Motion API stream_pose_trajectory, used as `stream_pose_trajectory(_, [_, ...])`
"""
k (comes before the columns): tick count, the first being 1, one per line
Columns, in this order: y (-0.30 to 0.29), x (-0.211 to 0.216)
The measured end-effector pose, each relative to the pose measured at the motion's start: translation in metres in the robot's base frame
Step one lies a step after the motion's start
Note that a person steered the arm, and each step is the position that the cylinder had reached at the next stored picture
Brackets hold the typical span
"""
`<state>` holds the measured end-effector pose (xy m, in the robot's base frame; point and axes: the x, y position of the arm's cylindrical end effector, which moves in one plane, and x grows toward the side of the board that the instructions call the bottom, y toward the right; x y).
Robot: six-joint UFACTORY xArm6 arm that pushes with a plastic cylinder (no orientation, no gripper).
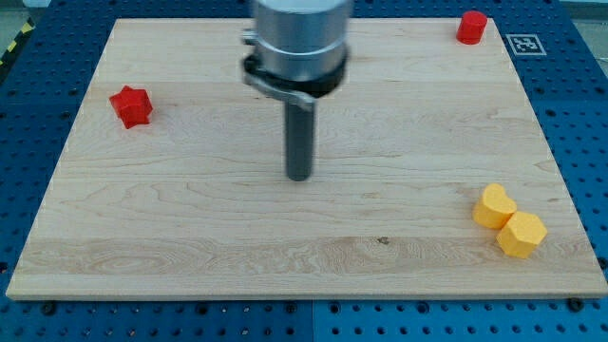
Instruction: Slide the red star to the yellow heart
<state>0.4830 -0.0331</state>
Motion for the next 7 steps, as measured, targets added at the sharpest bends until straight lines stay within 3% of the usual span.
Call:
stream_pose_trajectory(3, [-0.163,-0.025])
stream_pose_trajectory(4, [-0.186,-0.057])
stream_pose_trajectory(7, [-0.228,-0.068])
